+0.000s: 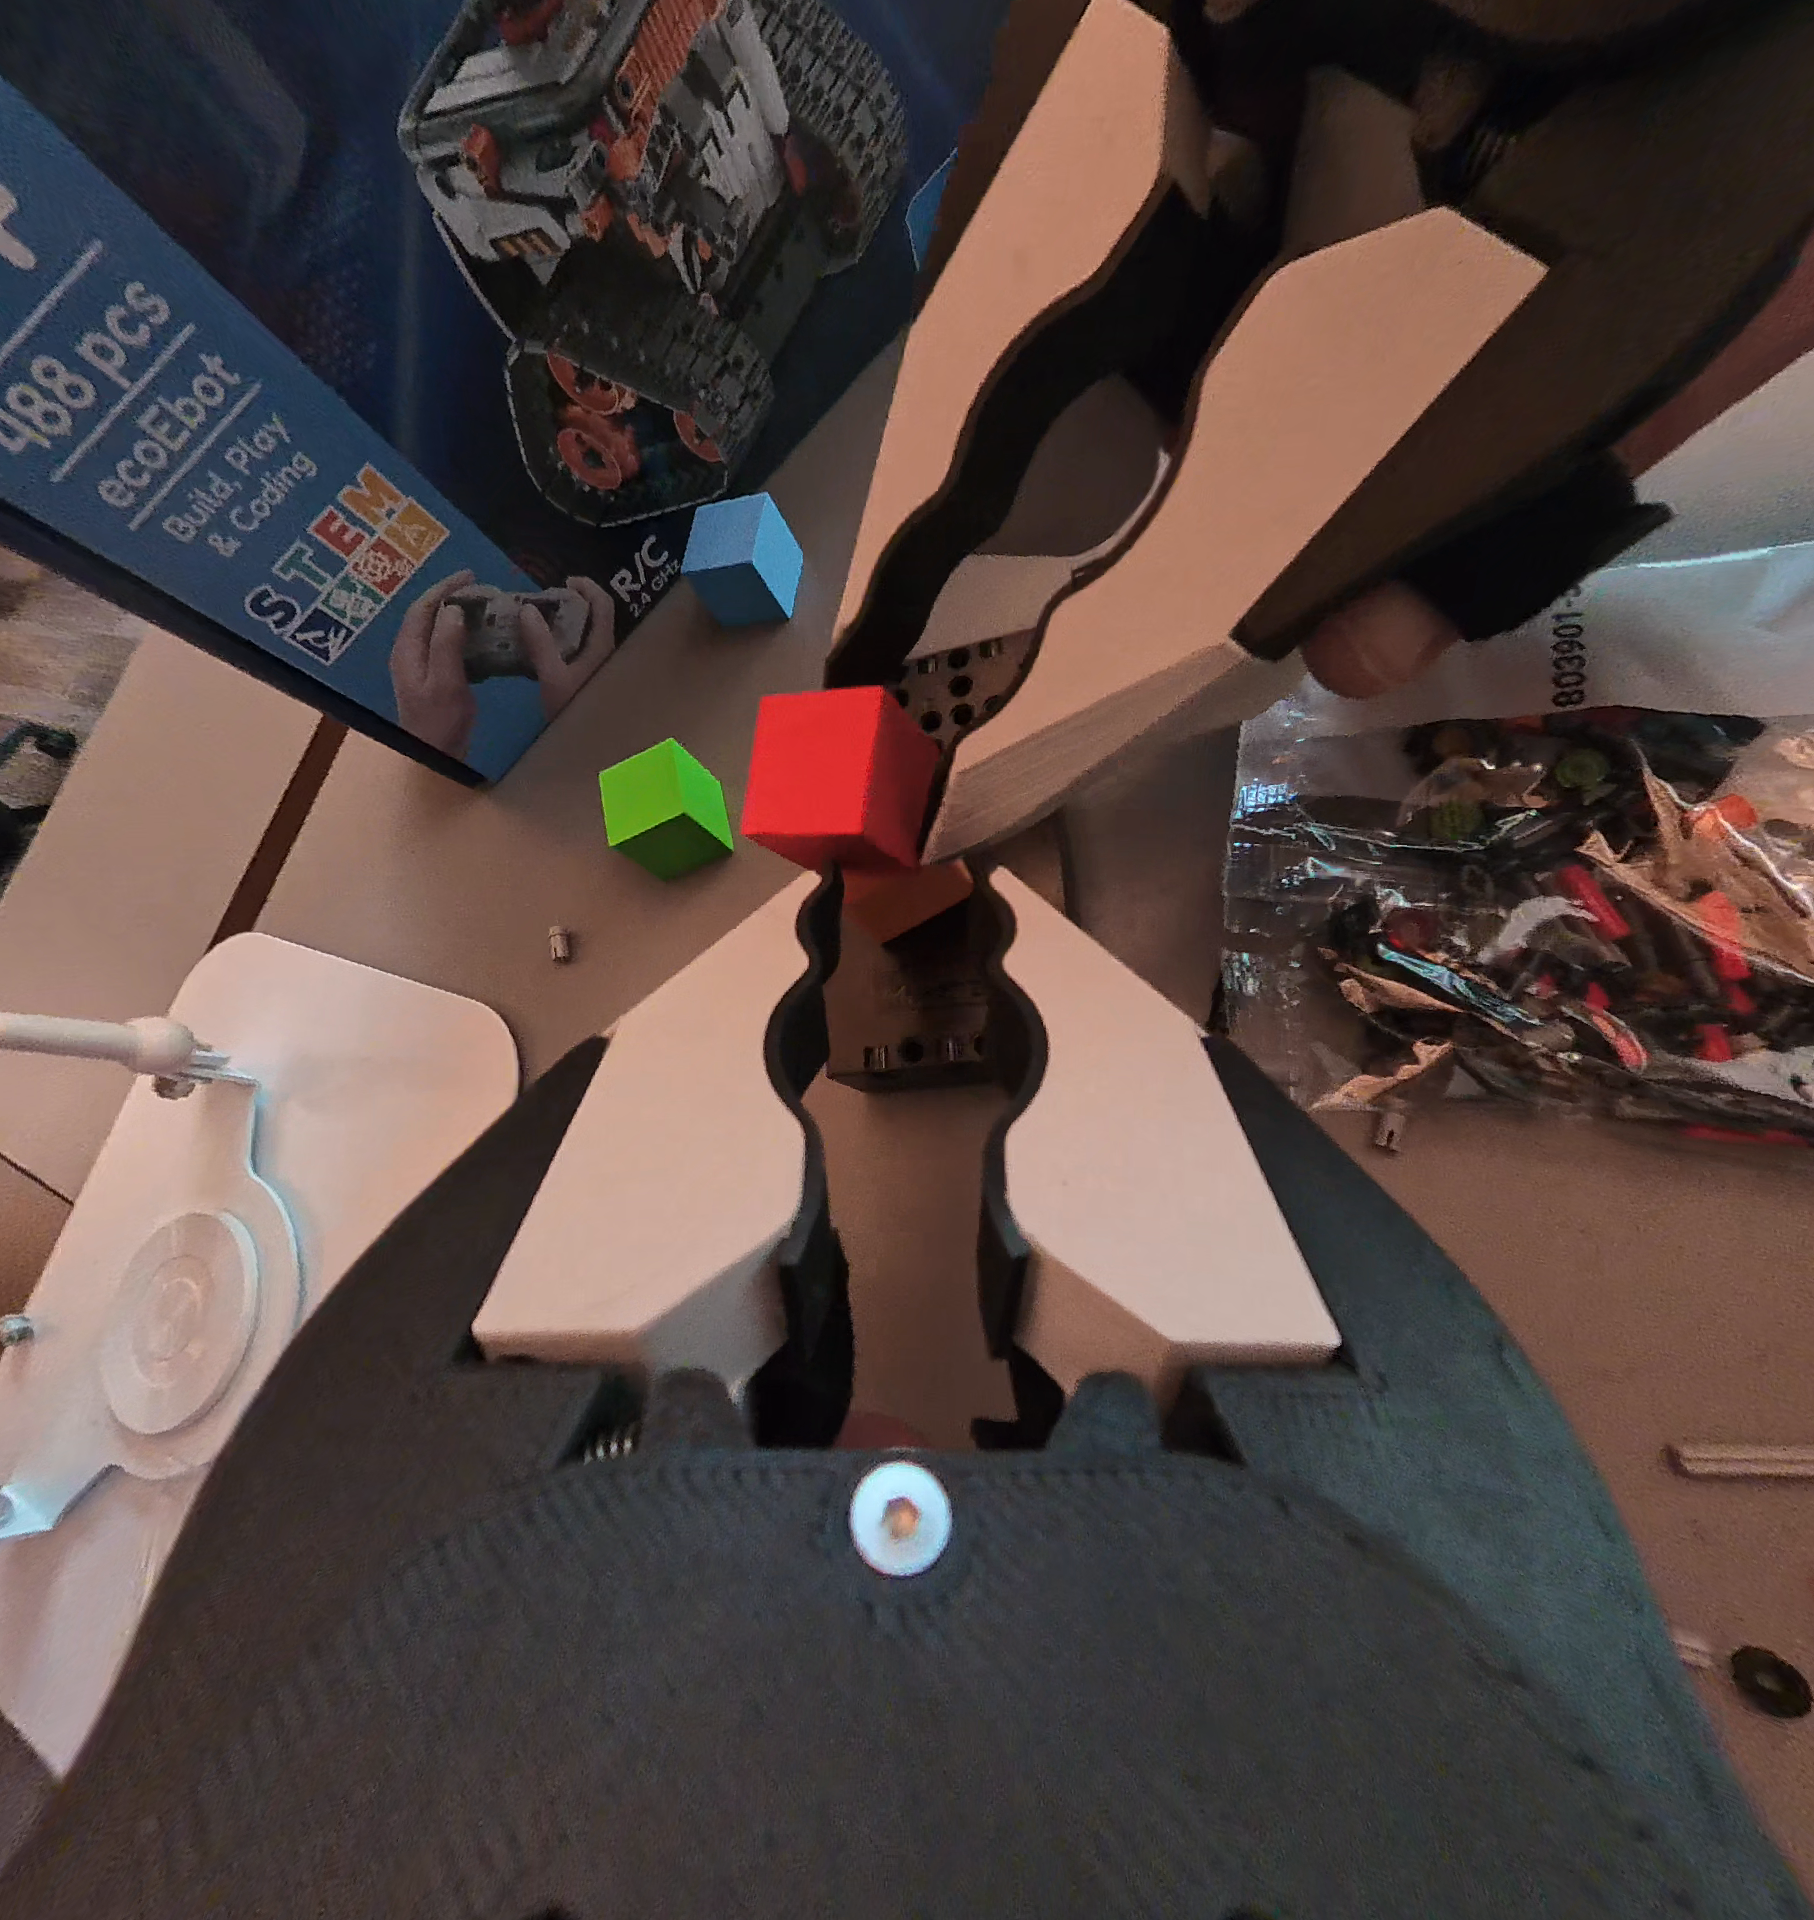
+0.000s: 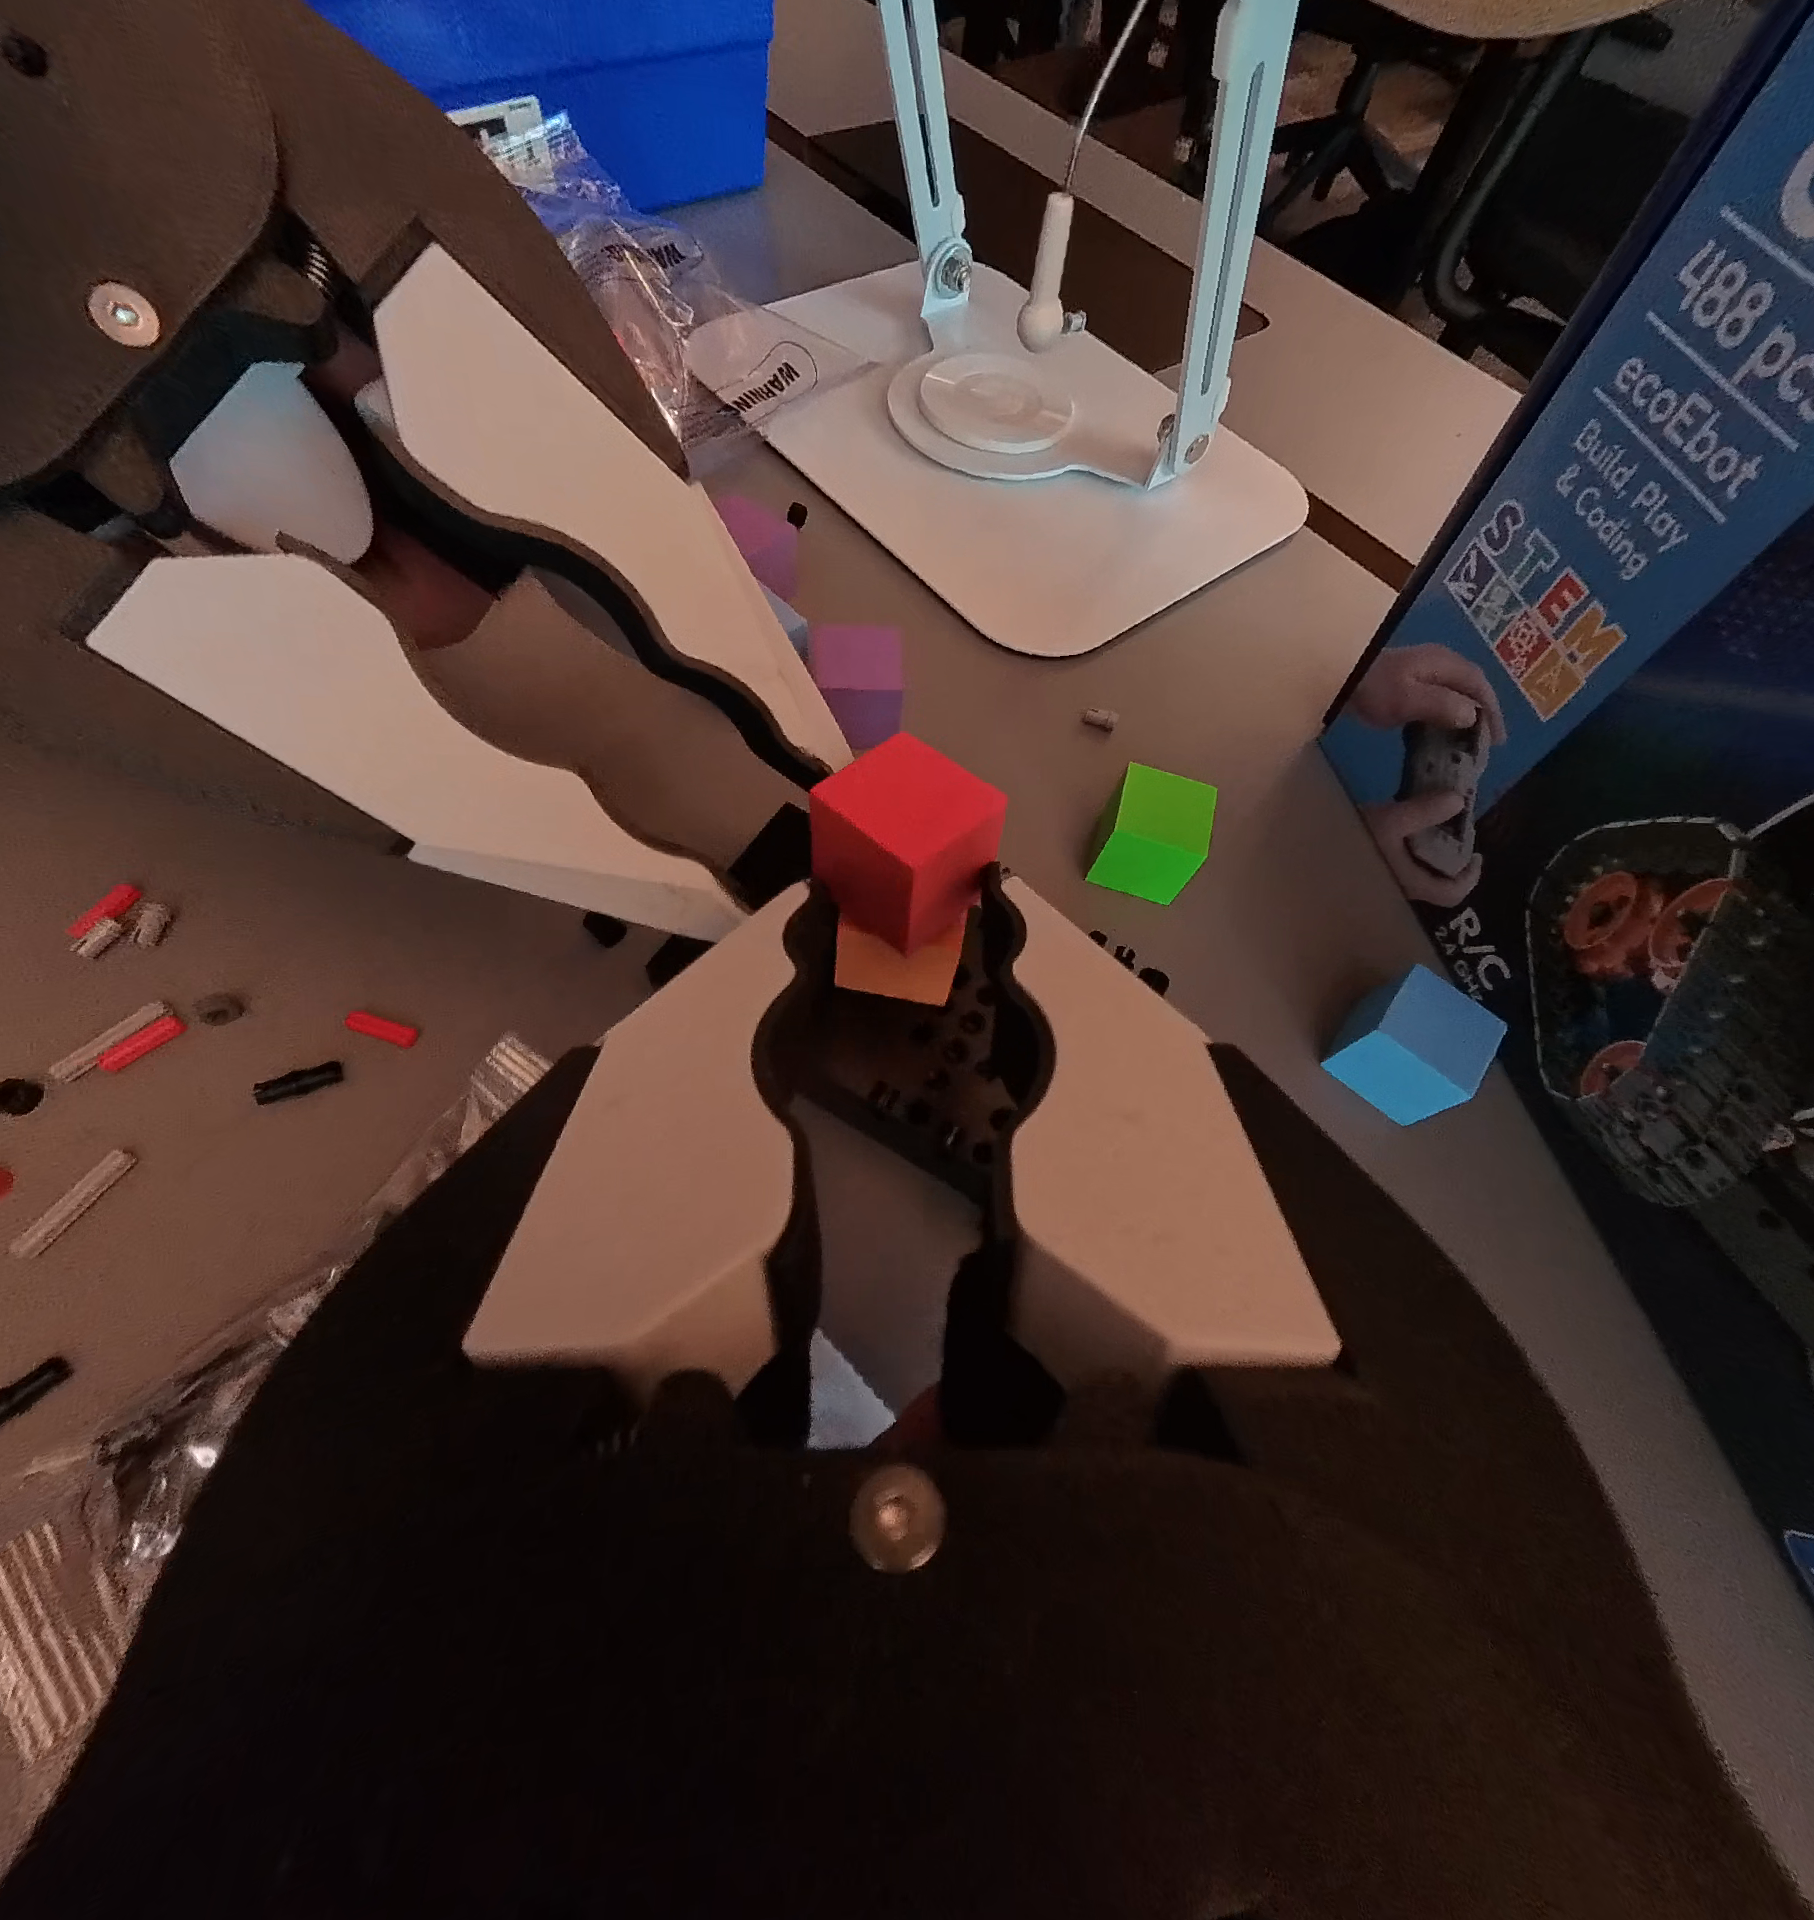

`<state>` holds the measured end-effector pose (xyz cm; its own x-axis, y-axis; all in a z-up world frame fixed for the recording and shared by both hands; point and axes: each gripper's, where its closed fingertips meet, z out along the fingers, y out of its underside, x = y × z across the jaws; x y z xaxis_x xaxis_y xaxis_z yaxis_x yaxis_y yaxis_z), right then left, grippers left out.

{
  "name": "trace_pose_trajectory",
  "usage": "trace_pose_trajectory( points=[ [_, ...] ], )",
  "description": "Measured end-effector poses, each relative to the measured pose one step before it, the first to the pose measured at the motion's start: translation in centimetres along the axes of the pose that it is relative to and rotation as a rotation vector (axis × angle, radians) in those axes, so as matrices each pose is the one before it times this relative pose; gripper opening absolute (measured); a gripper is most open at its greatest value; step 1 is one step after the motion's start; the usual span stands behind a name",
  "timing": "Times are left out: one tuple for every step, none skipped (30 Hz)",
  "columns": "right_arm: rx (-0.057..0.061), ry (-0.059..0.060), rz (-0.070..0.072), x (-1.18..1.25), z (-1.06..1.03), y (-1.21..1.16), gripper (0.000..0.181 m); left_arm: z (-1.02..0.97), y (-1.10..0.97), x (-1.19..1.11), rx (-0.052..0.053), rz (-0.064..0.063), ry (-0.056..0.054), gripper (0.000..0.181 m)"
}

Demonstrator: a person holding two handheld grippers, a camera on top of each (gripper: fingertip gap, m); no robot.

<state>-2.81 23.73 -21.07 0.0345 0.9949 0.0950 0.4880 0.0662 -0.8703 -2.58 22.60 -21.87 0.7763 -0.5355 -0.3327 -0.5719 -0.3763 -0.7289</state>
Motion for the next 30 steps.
trace_pose_trajectory(
  points=[
    [-0.0042,0.0003,-0.0112,-0.039,-0.213,-0.014,0.027,-0.202,-0.309,0.091,0.0078,0.016,-0.0043,0.022],
    [-0.0044,0.0019,-0.0134,-0.023,-0.302,-0.023,0.027,-0.285,-0.518,0.132,0.016,0.0159,-0.0046,0.022],
    [-0.0029,0.0005,-0.0071,-0.04,-0.43,-0.088,0.027,-0.334,-0.563,0.241,0.012,0.0159,-0.0004,0.022],
    [-0.0013,-0.0089,0.0007,-0.186,-0.587,-0.159,0.027,-0.334,-0.442,0.328,0.0008,0.0215,0.002,0.021],
    [-0.0028,-0.0153,0.0022,-0.308,-0.696,-0.107,0.027,-0.352,-0.514,0.463,0.0049,0.0232,0.0073,0.021],
    [-0.0024,-0.0169,0.0019,-0.337,-0.739,0.01,0.027,-0.331,-0.547,0.596,0.007,0.0151,0.0147,0.021],
    [-0.0015,-0.0179,0.0053,-0.374,-0.752,0.082,0.027,-0.23,-0.504,0.673,0.0069,0.0099,0.0193,0.02],
    [-0.0058,-0.0167,0.0033,-0.424,-0.722,0.22,0.027,-0.143,-0.415,0.755,0.0026,0.0088,0.0258,0.02],
    [-0.0165,-0.018,-0.0056,-0.506,-0.655,0.444,0.027,-0.049,-0.259,0.957,-0.0062,0.0106,0.0377,0.019],
    [-0.0206,-0.0181,-0.0106,-0.568,-0.564,0.585,0.027,0.041,-0.179,1.001,-0.0081,0.0139,0.0378,0.019],
    [-0.022,-0.0187,-0.0045,-0.581,-0.466,0.633,0.027,0.115,-0.097,0.973,-0.0123,0.0146,0.0358,0.019],
    [-0.0254,-0.0216,0.0002,-0.609,-0.349,0.721,0.027,0.21,0.01,1.012,-0.0165,0.0133,0.0391,0.019],
    [-0.0253,-0.02,-0.0034,-0.591,-0.215,0.762,0.027,0.273,0.075,0.95,-0.017,0.013,0.0356,0.019],
    [-0.0228,-0.0184,-0.0062,-0.578,-0.102,0.755,0.026,0.304,0.102,0.902,-0.0153,0.0115,0.0331,0.019],
    [-0.0217,-0.0187,-0.0068,-0.593,-0.011,0.733,0.027,0.335,0.171,0.864,-0.0143,0.0093,0.0349,0.018],
    [-0.0231,-0.019,-0.006,-0.579,0.093,0.73,0.026,0.352,0.237,0.794,-0.0138,0.0037,0.0363,0.017],
    [-0.0235,-0.0165,-0.008,-0.536,0.199,0.659,0.027,0.359,0.274,0.681,-0.0145,-0.0005,0.0332,0.016],
    [-0.0243,-0.0164,-0.0095,-0.501,0.286,0.599,0.027,0.362,0.345,0.67,-0.019,-0.0011,0.0335,0.016],
    [-0.0284,-0.0212,-0.0079,-0.53,0.361,0.591,0.027,0.366,0.387,0.726,-0.0219,0.0002,0.0365,0.015],
    [-0.0281,-0.013,-0.0117,-0.391,0.371,0.516,0.027,0.385,0.321,0.438,-0.0189,0.0055,0.0185,0.015],
    [-0.0234,-0.0006,-0.0118,-0.145,0.335,0.382,0.027,0.356,0.276,0.152,-0.0158,0.0028,0.005,0.016],
    [-0.0194,-0.0007,-0.0037,-0.071,0.26,0.283,0.027,0.259,0.174,0.169,-0.0094,-0.0047,0.0108,0.016],
    [-0.0103,-0.0022,-0.0018,-0.068,0.152,0.124,0.027,0.063,0.028,0.059,0.0007,-0.0038,0.0064,0.016],
    [-0.0001,0.0004,-0.0013,-0.001,0.017,-0.005,0.027,-0.119,-0.04,-0.071,0.0078,-0.0023,0.0003,0.016],
    [0.0022,-0.0012,0.0022,0.008,-0.084,-0.004,0.029,-0.231,-0.132,-0.04,0.0136,-0.0083,0.0045,0.017],
    [0.0027,-0.0012,0.0005,0.003,-0.148,0.008,0.03,-0.303,-0.122,-0.027,0.0146,-0.0107,0.0062,0.018],
    [0.0055,0.0013,-0.0016,0.032,-0.183,-0.03,0.031,-0.34,-0.027,-0.117,0.011,-0.0092,0.0012,0.018],
    [0.0059,0.0013,0.0013,0.057,-0.182,-0.05,0.032,-0.368,0.093,-0.249,0.0071,-0.0073,-0.0062,0.019],
    [0.0023,-0.0011,0.002,0.016,-0.157,0.002,0.033,-0.412,0.163,-0.262,0.0064,-0.0096,-0.0044,0.019],
    [-0.0004,-0.0018,-0.0026,-0.016,-0.143,0.031,0.033,-0.419,0.22,-0.472,0.0064,-0.0125,-0.0129,0.02]
  ],
)
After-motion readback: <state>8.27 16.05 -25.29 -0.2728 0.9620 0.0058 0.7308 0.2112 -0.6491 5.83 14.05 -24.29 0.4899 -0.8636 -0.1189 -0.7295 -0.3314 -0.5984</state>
